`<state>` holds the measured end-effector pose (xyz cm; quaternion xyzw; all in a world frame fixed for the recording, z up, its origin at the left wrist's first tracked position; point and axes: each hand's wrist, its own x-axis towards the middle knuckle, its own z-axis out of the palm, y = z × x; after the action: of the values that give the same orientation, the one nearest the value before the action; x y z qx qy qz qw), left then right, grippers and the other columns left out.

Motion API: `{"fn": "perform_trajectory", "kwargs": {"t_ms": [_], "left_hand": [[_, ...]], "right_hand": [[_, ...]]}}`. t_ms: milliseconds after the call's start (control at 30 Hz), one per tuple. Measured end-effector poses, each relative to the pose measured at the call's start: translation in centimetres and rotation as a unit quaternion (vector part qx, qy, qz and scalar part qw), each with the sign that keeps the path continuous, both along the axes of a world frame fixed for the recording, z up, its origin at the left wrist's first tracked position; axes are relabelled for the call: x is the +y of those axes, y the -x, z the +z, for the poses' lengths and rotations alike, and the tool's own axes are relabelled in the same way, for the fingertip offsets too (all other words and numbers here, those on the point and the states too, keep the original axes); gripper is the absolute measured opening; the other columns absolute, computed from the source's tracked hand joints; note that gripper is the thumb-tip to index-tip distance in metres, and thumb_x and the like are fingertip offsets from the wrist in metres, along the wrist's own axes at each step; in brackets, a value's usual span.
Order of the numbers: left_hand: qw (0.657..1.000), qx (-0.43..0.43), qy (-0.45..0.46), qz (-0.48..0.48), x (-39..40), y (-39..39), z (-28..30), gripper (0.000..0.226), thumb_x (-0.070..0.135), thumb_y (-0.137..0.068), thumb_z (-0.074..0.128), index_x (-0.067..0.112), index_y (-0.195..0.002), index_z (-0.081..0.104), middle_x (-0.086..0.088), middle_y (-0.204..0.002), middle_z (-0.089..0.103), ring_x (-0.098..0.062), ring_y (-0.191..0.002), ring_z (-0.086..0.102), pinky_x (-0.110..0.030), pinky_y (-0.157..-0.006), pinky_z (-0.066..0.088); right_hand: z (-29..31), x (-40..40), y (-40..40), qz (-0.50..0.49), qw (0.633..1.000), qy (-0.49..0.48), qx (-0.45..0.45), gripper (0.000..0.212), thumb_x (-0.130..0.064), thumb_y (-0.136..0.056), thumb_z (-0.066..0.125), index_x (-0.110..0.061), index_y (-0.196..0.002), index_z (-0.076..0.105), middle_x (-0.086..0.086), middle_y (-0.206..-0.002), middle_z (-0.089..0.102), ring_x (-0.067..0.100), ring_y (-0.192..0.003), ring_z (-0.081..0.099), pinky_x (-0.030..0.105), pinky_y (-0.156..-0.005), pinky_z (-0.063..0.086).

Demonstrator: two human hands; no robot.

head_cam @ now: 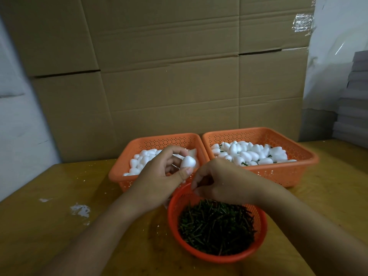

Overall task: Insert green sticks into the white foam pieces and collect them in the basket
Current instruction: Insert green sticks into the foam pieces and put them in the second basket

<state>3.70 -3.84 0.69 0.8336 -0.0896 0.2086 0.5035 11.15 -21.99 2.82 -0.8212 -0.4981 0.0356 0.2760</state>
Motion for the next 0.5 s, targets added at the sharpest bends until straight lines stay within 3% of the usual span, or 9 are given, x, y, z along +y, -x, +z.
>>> {"fn": "perform_trajectory", "kwargs": {"t_ms": [133,233,367,500], "left_hand": [[0.999,-0.008,-0.037,0.008,0.1,0.0,-0.1,0.022,0.046,-0.083,0.066,0.051,-0.104,0.064,0.018,-0.087,0.067,-0.006,-0.082,0.066,-0.024,-0.075,0.053],[0.999,-0.013,-0.046,0.011,0.1,0.1,-0.2,0.025,0.055,-0.08,0.062,0.054,-0.105,0.064,0.022,-0.092,0.069,-0.002,-0.086,0.067,-0.017,-0.077,0.051],[0.999,-0.001,-0.039,0.024,0.1,-0.2,-0.5,0.03,0.06,-0.081,0.059,0.051,-0.108,0.065,0.021,-0.09,0.07,-0.002,-0.084,0.066,-0.026,-0.079,0.054],[1.0,0.011,-0.005,0.017,-0.2,-0.3,-1.0,0.025,0.055,-0.093,0.059,0.037,-0.105,0.07,0.006,-0.085,0.071,-0.007,-0.075,0.067,-0.027,-0.072,0.057]], "right_hand": [[-0.1,0.1,0.0,0.001,1.0,0.004,0.005,0.015,-0.012,-0.09,0.066,-0.018,-0.098,0.077,-0.008,-0.086,0.073,-0.003,-0.071,0.062,0.01,-0.068,0.045],[-0.2,0.1,0.0,0.008,1.0,0.013,0.006,0.017,-0.01,-0.091,0.064,-0.016,-0.099,0.077,-0.003,-0.091,0.075,0.003,-0.079,0.066,0.018,-0.074,0.051],[-0.4,0.1,-0.2,0.007,1.0,0.023,0.003,0.014,-0.013,-0.092,0.064,-0.017,-0.096,0.077,-0.005,-0.087,0.075,0.003,-0.077,0.065,0.021,-0.074,0.052],[-0.6,0.2,-0.3,0.007,1.0,0.029,0.003,0.013,-0.017,-0.093,0.064,-0.019,-0.084,0.074,-0.008,-0.075,0.069,-0.002,-0.065,0.059,0.014,-0.062,0.043]]}}
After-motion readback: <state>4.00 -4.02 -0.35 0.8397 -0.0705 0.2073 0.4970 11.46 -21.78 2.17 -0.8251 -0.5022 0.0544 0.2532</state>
